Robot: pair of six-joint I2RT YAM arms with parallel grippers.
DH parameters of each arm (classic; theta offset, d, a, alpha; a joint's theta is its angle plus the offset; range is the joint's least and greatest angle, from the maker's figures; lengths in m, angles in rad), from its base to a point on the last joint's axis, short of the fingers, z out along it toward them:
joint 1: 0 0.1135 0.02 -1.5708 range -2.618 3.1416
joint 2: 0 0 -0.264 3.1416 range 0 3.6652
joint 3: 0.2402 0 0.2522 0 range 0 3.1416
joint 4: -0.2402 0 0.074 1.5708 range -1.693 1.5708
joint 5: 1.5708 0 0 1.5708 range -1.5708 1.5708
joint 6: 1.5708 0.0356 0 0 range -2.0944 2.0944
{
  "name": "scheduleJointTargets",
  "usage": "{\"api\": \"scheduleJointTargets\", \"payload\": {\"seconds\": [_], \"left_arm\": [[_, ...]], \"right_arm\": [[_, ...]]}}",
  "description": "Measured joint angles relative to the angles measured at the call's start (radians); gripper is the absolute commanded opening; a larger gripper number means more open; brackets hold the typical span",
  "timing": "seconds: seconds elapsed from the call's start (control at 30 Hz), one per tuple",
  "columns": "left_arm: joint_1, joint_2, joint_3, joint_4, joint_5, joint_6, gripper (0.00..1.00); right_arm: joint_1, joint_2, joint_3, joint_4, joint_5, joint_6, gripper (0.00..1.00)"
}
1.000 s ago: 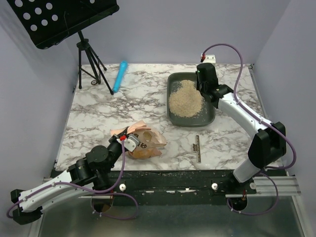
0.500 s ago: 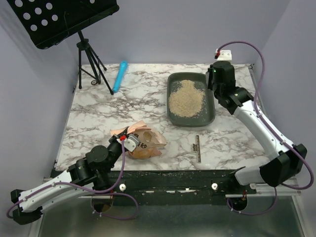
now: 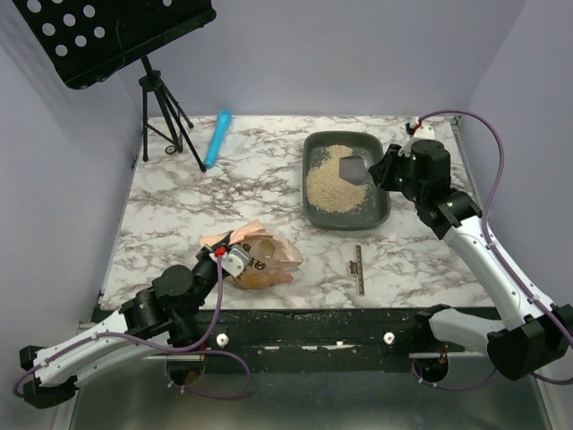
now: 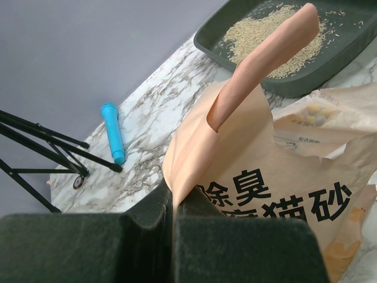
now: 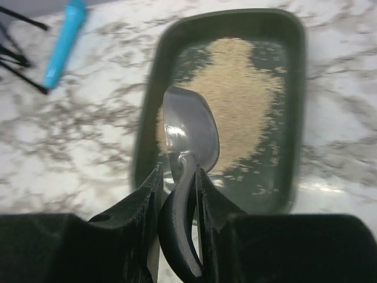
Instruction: Fill the litter box with clean litter
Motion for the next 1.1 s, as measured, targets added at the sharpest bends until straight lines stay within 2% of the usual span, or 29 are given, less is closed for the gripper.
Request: {"api": "scheduleJointTargets", "payload": {"seconds": [0.17,0.23,0.57,0.9,1.1], "left_arm": [[0.000,0.000,0.000,0.000,0.002,0.000,0.00],[0.000,0.000,0.000,-0.001,0.003,0.000,0.00],[0.000,-0.024,-0.001,-0.016,0.006,-0.004,0.00],[0.000,-0.029,-0.002,-0.019,0.009,-0.006,0.00],[0.000,-0.026,-0.002,-0.016,0.009,-0.006,0.00]], "right_arm": [[0.008,-0.005,-0.017,0.128,-0.237,0.143,0.01],[0.026,0.023,-0.035,0.193,-0.283,0.195,0.00],[0.250,0.354,-0.040,0.456,-0.307,0.290,0.00],[0.264,0.708,0.243,0.500,-0.324,0.320,0.00],[0.262,0.833,0.362,0.492,-0.390,0.346,0.00]]}}
